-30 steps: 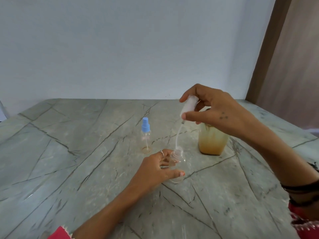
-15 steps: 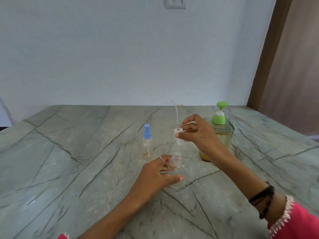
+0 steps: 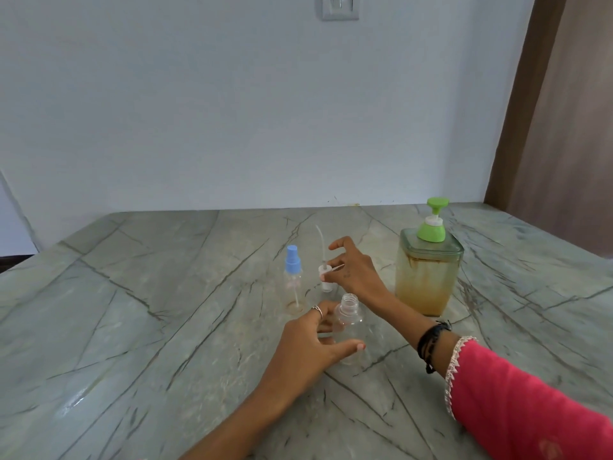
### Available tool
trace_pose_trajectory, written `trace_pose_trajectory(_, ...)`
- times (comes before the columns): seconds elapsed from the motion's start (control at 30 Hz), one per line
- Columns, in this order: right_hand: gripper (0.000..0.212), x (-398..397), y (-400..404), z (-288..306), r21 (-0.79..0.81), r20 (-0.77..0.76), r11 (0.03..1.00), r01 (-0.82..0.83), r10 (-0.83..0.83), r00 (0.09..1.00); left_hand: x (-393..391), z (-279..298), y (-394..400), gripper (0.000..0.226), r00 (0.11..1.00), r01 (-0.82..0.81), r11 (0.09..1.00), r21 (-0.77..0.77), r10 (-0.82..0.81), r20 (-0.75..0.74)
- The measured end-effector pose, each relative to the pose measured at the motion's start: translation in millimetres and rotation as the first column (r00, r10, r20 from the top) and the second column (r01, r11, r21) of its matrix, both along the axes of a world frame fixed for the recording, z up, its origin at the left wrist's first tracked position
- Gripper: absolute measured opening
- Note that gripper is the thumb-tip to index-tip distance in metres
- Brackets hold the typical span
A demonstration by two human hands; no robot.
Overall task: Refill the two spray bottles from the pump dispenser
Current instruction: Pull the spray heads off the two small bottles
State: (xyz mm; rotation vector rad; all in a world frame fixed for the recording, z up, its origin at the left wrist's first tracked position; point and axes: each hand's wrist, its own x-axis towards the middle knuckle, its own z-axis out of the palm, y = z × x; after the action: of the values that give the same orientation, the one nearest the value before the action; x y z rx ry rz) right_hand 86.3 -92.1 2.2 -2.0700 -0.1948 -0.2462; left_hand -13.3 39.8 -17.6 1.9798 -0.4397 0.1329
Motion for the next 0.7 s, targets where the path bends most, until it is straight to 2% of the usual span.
trace_pose_trajectory(0.17, 0.052, 2, -4, -4, 0.007, -0.009, 1.0, 0.008, -0.008, 1.0, 1, 1, -1, 0.044, 1.0, -0.016, 1.0, -0.005, 0.016, -0.008)
trace_pose_trajectory(0.37, 0.063, -5, -11, -4, -0.034, -0.034, 0.999, 0.006, -0.008, 0.999, 2, 1, -1, 0.056, 0.999, -0.033, 0.998, -0.048, 0.032, -0.025)
trace_pose_trajectory(0.5, 0.057, -17, -15, -3, -0.082, 0.03, 0.996, 0.038, -0.035, 0.999, 1, 2, 0, 0.064, 0.998, -0.053, 0.996, -0.073, 0.05, -0.037)
trace_pose_trajectory(0.6, 0.044, -30, -18, 2, -0.081, 0.101, 0.996, 0.046, -0.037, 0.994, -2, 5, 0, 0.048, 0.993, -0.113, 0.981, -0.16, 0.117, 0.014)
trace_pose_trajectory(0.7, 0.025, -40, -22, 10, -0.038, 0.133, 0.999, 0.025, -0.02, 0.991, -1, 7, 4, 0.029, 0.95, -0.219, 0.932, -0.29, 0.272, 0.156)
